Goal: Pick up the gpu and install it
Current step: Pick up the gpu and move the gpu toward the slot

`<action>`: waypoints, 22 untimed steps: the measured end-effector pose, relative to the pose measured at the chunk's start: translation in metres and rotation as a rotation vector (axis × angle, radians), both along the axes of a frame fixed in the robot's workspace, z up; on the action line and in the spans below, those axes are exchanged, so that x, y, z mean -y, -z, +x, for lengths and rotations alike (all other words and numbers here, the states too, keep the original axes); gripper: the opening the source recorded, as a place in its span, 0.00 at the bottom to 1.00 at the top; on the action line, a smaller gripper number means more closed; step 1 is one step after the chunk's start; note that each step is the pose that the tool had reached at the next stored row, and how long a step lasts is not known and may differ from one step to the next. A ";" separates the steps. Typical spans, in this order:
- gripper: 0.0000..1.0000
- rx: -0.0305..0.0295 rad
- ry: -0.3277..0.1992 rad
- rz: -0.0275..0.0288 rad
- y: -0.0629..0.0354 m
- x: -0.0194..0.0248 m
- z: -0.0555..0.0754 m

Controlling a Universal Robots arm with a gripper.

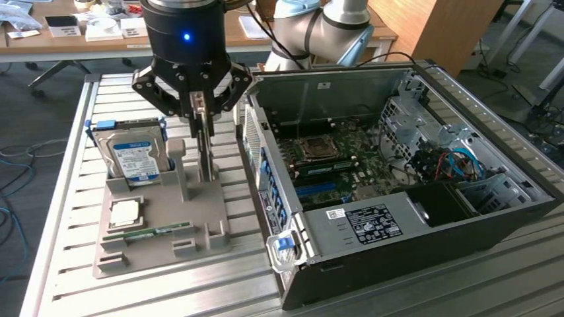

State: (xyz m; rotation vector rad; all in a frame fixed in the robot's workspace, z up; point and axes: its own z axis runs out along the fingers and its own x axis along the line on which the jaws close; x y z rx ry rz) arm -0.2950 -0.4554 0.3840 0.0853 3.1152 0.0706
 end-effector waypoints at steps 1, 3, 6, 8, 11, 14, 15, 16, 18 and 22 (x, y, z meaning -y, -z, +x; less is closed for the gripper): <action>0.27 0.0000 0.000 0.0001 -0.0015 0.0000 0.000; 0.27 0.0000 0.000 0.0000 -0.0046 0.0000 0.000; 0.27 0.0002 0.000 0.0002 -0.0067 0.0000 0.000; 0.27 0.0001 0.000 0.0002 -0.0068 0.0000 0.000; 0.27 0.0000 0.000 0.0000 -0.0069 0.0000 0.000; 0.27 -0.0002 0.000 -0.0001 -0.0074 0.0000 0.000; 0.27 -0.0002 0.000 -0.0001 -0.0079 0.0000 0.000; 0.27 -0.0001 0.000 0.0000 -0.0085 0.0000 0.000; 0.27 -0.0001 0.000 0.0000 -0.0097 0.0000 0.000; 0.27 0.0001 0.000 0.0001 -0.0098 0.0000 0.000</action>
